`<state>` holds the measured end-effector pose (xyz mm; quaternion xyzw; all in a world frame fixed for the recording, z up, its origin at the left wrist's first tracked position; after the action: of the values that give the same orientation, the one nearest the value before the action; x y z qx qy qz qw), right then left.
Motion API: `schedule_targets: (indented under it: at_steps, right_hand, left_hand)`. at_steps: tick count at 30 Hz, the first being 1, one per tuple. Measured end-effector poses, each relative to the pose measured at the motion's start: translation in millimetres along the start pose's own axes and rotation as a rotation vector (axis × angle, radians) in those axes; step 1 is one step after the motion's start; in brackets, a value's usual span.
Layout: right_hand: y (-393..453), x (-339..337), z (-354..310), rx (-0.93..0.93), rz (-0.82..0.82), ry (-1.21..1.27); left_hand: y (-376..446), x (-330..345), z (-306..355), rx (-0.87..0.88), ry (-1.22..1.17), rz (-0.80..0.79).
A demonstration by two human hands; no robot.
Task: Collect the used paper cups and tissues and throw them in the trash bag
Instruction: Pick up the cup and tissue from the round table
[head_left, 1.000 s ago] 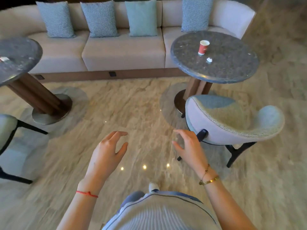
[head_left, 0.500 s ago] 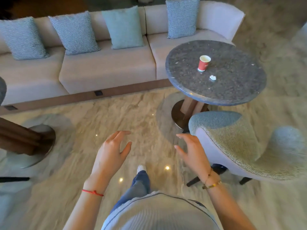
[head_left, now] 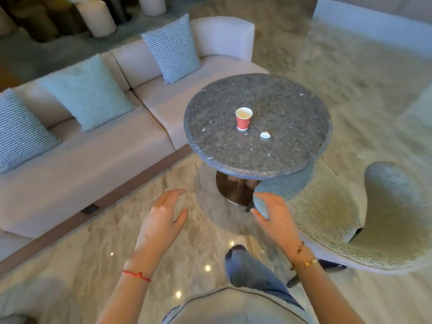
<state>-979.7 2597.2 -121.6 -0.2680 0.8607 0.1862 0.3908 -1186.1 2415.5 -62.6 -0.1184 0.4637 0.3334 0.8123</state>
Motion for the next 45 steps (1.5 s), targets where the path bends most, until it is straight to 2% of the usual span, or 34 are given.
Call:
schedule_targets:
  at_steps: [13, 18, 23, 29, 37, 45]
  right_hand:
    - [212.0, -10.8, 82.8, 0.142, 0.05, -0.067]
    - [286.0, -1.4, 114.0, 0.183, -0.031, -0.105]
    - [335.7, 26.1, 142.7, 0.234, -0.111, -0.114]
    - [361.9, 59.8, 163.8, 0.293, -0.158, -0.165]
    - [369.3, 85.8, 178.8, 0.345, -0.207, -0.216]
    - [376.4, 86.5, 189.3, 0.397, -0.17, -0.15]
  left_hand:
    - [247.3, 111.6, 29.2, 0.093, -0.104, -0.054]
    - [318.6, 156.4, 36.3, 0.044, -0.106, -0.096]
    - [373.7, 203.2, 40.6, -0.048, -0.172, -0.245]
    - [417.6, 246.5, 43.3, -0.025, -0.138, -0.346]
    - [436.7, 277.2, 35.1, -0.052, -0.114, -0.45]
    - [447.8, 290.6, 39.6, -0.065, -0.129, -0.49]
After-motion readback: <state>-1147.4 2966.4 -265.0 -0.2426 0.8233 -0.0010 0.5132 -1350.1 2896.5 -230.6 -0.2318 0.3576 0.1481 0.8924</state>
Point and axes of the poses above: each hand's wrist, its own y-axis towards the middle knuckle, its own x-axis out of the palm, z = x × y, the point moved 6 cm from there along y, towards the middle knuckle, and after that the axes turned 8 degrees about z, right-handed, at the moved point
